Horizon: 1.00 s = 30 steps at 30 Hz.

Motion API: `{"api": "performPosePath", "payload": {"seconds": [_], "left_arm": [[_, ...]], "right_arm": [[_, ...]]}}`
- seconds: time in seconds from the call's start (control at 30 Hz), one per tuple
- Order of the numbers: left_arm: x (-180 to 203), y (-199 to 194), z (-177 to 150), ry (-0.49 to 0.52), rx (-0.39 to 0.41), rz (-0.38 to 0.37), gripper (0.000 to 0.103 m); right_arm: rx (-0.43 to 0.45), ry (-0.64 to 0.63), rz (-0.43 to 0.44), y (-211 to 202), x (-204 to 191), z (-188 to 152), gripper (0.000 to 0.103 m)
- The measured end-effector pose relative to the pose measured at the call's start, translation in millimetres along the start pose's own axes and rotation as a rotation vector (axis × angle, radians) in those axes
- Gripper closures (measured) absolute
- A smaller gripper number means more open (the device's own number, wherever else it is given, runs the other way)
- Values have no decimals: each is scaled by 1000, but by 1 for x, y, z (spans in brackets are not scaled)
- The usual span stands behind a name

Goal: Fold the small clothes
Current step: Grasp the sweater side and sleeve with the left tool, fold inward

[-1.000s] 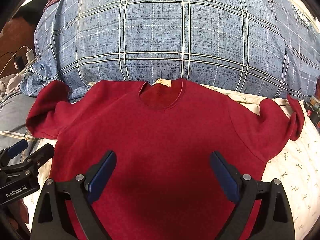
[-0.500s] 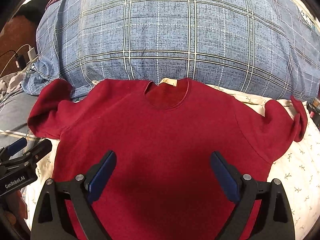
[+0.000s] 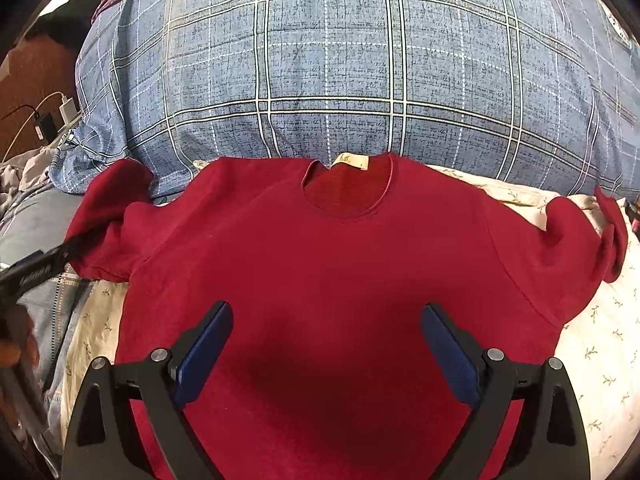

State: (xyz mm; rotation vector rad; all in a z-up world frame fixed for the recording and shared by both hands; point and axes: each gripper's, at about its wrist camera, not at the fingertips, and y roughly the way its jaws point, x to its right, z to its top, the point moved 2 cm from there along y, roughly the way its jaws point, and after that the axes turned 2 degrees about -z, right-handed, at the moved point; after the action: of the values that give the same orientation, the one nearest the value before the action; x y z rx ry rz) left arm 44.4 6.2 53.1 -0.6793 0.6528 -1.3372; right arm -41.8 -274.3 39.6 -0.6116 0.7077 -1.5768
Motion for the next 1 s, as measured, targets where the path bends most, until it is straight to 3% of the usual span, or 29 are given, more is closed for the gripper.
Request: {"api": "performPosePath", "payload": {"seconds": [0.17,0.2,0.23,0.33,0.4,0.53,0.77,0.9,0.97,1.0], "left_arm": [[-6,37,15,35,-40,31,4],[-5,44,17,45,-53,33,18],[-6,51,20,52,-72,28,44],[-13,57,31,28,-97,22,88],[-17,51,40,-9,-105,-46,98],[-6,12,59,-6,-67,-166,98],[48,-77,87,8,33,-505,98],[98,-100,78,43,19,-684,97],[122,-96,60,86,10,-697,78],[134,-89,41,122,-17,-703,46]], "right_arm": [[-19,0,-1,5,0,0,7],[-21,5,-1,7,2,1,7],[-24,13,3,7,3,0,7],[-28,25,8,7,7,1,7],[-21,29,8,5,10,2,7],[-4,51,8,-4,21,9,7],[34,129,-8,-34,58,44,7],[64,163,-33,-46,80,45,7],[69,182,-49,-48,90,43,7],[69,198,-52,-48,97,42,7]]}}
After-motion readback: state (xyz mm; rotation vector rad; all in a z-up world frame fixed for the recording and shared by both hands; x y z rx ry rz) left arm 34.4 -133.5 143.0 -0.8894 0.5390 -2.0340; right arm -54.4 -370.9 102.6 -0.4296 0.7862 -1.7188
